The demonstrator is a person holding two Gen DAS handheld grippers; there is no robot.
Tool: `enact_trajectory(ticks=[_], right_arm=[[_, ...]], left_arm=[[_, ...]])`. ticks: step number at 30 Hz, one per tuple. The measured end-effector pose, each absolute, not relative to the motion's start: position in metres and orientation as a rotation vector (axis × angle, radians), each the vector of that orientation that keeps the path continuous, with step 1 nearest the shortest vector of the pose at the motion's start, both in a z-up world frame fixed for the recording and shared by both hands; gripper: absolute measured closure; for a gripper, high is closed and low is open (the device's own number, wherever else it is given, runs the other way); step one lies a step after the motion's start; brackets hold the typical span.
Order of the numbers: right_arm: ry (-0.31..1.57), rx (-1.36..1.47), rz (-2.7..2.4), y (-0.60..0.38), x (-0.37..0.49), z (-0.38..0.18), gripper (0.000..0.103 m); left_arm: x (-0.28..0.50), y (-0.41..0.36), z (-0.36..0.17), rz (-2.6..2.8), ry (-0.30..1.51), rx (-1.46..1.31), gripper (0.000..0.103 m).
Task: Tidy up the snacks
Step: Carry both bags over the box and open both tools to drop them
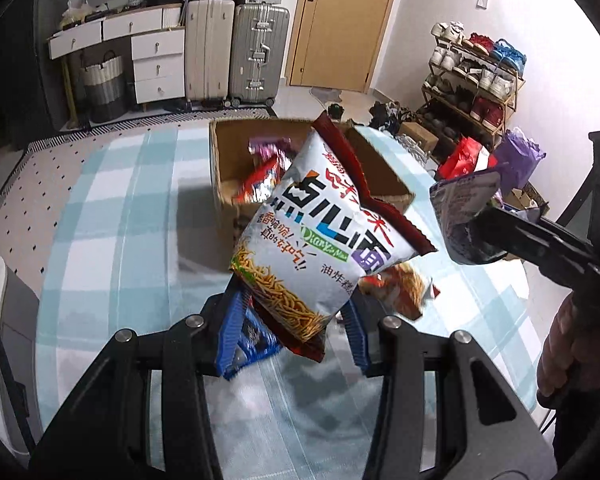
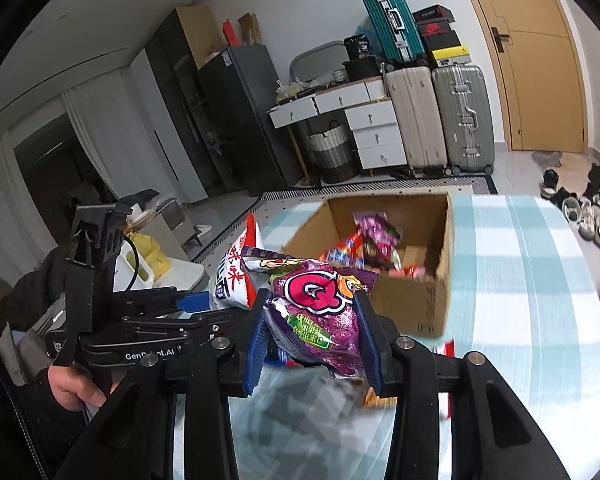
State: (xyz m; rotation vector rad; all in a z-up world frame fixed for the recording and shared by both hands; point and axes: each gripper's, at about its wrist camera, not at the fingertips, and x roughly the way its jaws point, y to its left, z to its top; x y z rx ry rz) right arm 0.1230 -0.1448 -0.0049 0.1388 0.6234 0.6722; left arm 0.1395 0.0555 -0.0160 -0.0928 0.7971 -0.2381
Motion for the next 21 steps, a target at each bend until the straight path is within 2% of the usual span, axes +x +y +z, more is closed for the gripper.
enact_trajectory(ticks=[11,21], right_arm=[[0.608,0.141,0.681,-0.134,0.166,0.024,0.063],[0.619,0.13,0.65,-0.133,0.205,0.038,0.063]], left_arm=[[0.177,0.055,0.025,-0.223,0.78,-0.081,0.061],[0.23,0.044,0.039,-0.228,0.795,-0.072,0.061]])
